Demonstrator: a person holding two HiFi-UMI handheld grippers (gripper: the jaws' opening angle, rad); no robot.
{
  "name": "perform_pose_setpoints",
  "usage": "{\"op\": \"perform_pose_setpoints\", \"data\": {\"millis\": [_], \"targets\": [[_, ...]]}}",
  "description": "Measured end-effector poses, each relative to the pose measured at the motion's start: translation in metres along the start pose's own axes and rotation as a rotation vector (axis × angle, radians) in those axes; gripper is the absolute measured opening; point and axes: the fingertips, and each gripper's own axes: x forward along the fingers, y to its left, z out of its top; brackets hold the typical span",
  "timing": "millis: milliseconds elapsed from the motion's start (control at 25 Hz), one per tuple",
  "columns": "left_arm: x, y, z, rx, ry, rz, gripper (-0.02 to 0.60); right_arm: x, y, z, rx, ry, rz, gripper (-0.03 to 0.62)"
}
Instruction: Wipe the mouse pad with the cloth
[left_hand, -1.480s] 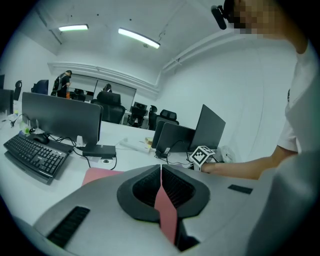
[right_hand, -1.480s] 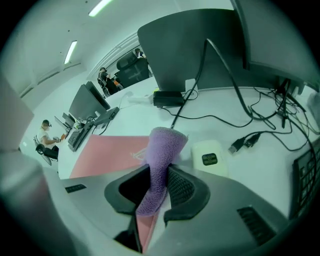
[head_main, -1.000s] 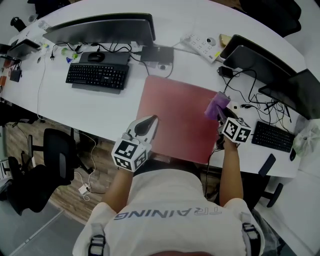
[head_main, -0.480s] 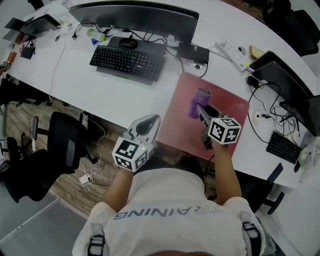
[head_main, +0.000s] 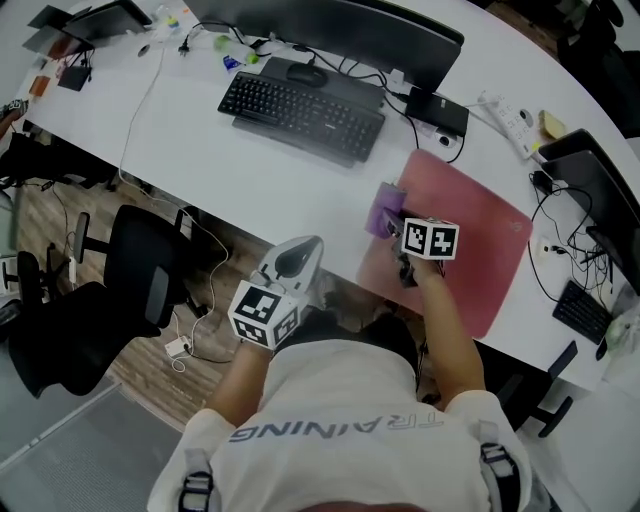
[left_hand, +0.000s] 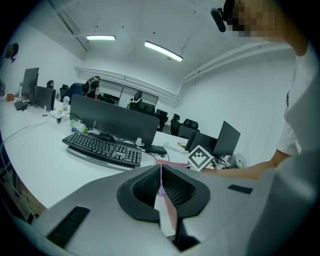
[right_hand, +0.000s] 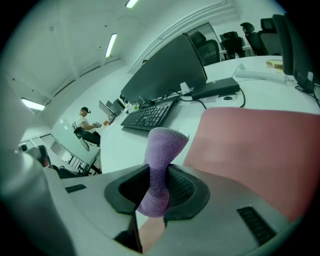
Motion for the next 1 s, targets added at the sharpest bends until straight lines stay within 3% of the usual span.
{"op": "perform_pose_setpoints", "data": {"millis": [280,440,760,1000], "targets": [[0.006,0.007,-0.005,0.005,0.019,-0.035,0.037,0.02,-0.013,-0.02,0.028,0.04,-0.082,0.11],[0.015,-0.006,0.001,0.014,0.014,-0.021,0.037,0.013,-0.027,-0.024,0.064,0.046,-0.061,0.114],[0.035,-0.06,0.006,0.018,0.001,0.008,0.037,-0.022,-0.071,-0.031,0.097,0.056,-0.034,0.115],[0.062,-0.107,0.004,0.029,0.002,-0.014,0.037,-0.062,-0.112,-0.042,0.126,0.055,-0.043,0.115]]}}
